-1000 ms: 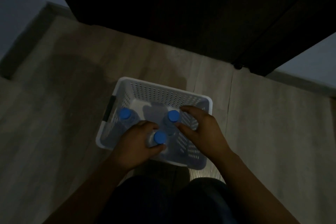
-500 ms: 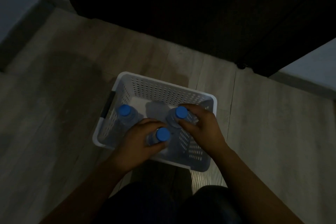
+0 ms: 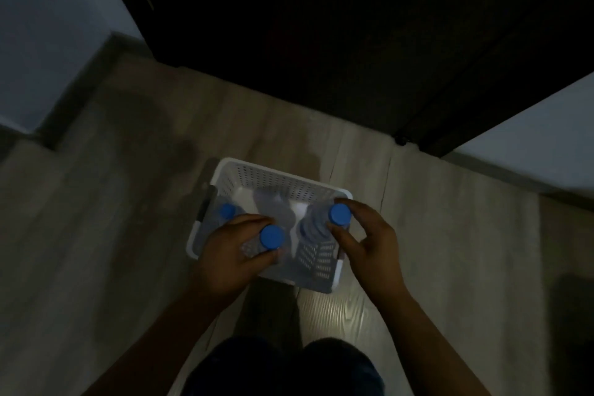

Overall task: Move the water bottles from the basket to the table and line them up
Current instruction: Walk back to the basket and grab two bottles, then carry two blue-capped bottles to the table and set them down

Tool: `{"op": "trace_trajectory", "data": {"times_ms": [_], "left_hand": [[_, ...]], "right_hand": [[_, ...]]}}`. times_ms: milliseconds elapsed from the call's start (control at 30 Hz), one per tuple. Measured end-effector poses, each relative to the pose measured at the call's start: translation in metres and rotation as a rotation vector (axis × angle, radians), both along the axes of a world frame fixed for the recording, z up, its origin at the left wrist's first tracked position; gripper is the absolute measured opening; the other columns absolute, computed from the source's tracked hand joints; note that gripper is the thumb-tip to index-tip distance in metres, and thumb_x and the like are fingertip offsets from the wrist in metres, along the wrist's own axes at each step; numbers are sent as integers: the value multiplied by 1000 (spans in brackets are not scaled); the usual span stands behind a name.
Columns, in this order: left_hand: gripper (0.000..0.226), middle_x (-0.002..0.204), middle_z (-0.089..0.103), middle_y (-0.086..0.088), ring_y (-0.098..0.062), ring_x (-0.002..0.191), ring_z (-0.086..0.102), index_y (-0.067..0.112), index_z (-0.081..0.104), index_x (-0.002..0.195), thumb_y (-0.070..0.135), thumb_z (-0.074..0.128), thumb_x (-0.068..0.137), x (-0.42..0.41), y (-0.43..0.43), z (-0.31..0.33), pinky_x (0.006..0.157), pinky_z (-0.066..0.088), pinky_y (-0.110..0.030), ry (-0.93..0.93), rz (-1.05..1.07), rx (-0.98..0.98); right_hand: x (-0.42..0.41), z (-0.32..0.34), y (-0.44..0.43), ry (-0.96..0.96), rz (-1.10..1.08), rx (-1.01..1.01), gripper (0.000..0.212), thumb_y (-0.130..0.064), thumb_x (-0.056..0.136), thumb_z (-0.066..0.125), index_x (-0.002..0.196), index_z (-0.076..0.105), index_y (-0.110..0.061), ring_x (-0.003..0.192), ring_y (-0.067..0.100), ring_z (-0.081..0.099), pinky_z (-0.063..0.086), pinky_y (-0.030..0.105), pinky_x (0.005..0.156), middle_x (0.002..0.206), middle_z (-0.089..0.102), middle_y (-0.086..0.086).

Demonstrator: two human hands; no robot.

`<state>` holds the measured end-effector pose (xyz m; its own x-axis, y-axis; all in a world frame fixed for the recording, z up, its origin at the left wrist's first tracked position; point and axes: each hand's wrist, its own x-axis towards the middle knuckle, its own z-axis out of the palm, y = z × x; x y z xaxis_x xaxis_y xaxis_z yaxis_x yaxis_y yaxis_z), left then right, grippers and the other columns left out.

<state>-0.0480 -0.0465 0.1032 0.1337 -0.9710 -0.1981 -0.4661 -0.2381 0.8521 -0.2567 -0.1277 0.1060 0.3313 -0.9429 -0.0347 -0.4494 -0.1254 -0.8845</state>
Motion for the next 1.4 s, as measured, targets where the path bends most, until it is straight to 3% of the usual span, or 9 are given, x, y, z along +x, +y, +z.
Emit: {"op": "trace_trajectory", "data": {"times_ms": [100,300,433,533,733,867,1033,1133,1400], "left_hand": [[34,109,63,10,10,99,58,4,63,111,3,72,78,-2,2,69,87,42,-2,41,-19,31],[32,99,60,30,22,91,54,0,56,116,-5,63,84,-12,12,202,90,40,-3,96,-50,126],[32,98,59,28,19,98,54,39,56,102,20,71,81,-17,22,305,83,44,-2,31,-13,31],[26,99,64,29,13,98,58,45,56,100,38,66,77,-21,31,379,81,43,0,19,1,-8],[33,105,65,12,0,98,63,19,66,106,13,77,76,-28,50,502,83,48,-8,17,90,-91],[30,99,66,1,12,92,60,5,67,103,-2,74,75,-28,58,574,78,45,-2,17,109,-191],[30,110,65,2,6,88,59,9,64,112,11,69,82,-21,67,647,79,47,-4,164,172,-259],[33,103,63,8,6,92,62,19,63,108,20,71,76,-17,71,689,85,54,-19,169,212,-434],[38,101,62,-1,-7,92,64,15,63,109,41,58,83,5,73,786,76,49,-10,183,197,-775]], "right_hand": [[-7,63,7,14,-6,19,33,-13,87,66,118,61,-19,106,-6,58,44,7,87,114,63,-14],[-22,200,34,-7,-54,61,33,-15,86,67,118,62,-19,107,-4,59,48,14,89,114,63,-17],[-26,299,46,-19,-80,8,34,-12,84,69,114,61,-26,105,-6,59,49,12,86,112,63,-19],[-30,376,55,-42,-95,-44,37,-13,84,68,111,58,-36,103,-10,58,43,3,84,108,63,-24],[-32,518,71,-54,-103,-152,26,-35,84,61,109,55,-44,103,-16,54,37,-3,84,106,60,-37],[-32,590,83,-82,-153,-216,25,-41,83,59,107,55,-47,102,-14,56,42,-2,75,108,60,-35],[-18,661,94,-194,-221,-329,31,-35,86,61,114,62,-20,99,3,62,52,16,79,106,65,-11],[-2,711,100,-340,-232,-362,29,-37,86,61,110,62,-21,93,1,64,51,11,76,98,66,-13],[37,817,120,-508,-310,-567,30,-40,88,54,107,63,-19,86,12,65,53,19,73,91,66,-5]]}}
